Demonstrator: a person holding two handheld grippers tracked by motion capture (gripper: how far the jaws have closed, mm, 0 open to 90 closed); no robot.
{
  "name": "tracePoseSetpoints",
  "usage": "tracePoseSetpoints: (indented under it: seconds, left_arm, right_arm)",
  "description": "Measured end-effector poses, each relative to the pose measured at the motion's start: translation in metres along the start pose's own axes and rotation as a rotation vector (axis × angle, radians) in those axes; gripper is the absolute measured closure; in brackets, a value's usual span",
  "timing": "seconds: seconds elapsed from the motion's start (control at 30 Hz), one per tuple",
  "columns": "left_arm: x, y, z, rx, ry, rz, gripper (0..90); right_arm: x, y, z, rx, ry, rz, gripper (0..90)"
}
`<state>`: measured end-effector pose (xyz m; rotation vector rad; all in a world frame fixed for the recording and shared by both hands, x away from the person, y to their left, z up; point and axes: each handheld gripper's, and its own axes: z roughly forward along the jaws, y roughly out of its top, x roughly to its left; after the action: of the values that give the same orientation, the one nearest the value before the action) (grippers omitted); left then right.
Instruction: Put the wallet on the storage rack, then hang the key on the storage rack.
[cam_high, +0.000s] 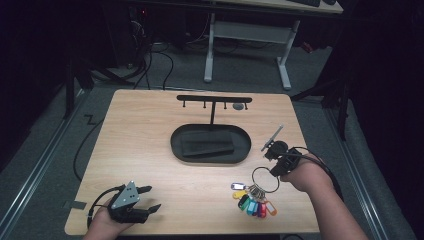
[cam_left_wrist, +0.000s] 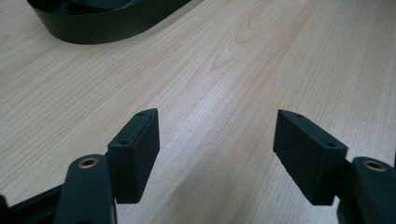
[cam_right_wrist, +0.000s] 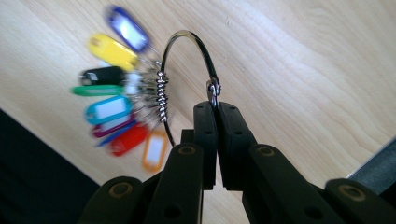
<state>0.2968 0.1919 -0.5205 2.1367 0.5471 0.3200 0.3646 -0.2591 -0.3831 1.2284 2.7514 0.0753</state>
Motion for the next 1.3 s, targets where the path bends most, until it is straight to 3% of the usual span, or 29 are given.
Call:
tracePoseSetpoints:
  seconds: [0.2,0.43,0.57,0.77,1.07,1.3]
  left_arm:
    - [0.002,0.0,-0.002,-0.007,0.011,-0.008,32.3]
    - [0.004,-0.002,-0.002,-0.001,0.022,-0.022,32.2]
    - [0.004,-0.002,-0.002,-0.008,0.023,-0.028,32.2]
    - [0.005,-0.002,-0.004,-0.008,0.029,-0.03,32.2]
    - [0.007,-0.002,-0.002,-0.012,0.047,-0.034,31.1]
    - [0.008,-0.003,-0.003,-0.01,0.054,-0.044,30.1]
  right_arm:
    - [0.002,0.001,-0.027,-0.017,0.025,0.01,87.9]
    - [0.002,0.005,-0.058,-0.033,0.014,0.027,87.9]
    - [0.003,0.012,-0.076,-0.054,0.003,-0.001,88.0]
    - [0.001,0.023,-0.086,-0.069,0.005,0.006,87.9]
    - [-0.001,0.044,-0.101,-0.067,-0.031,-0.005,87.9]
    - [-0.008,0.054,-0.102,-0.079,-0.04,-0.018,88.0]
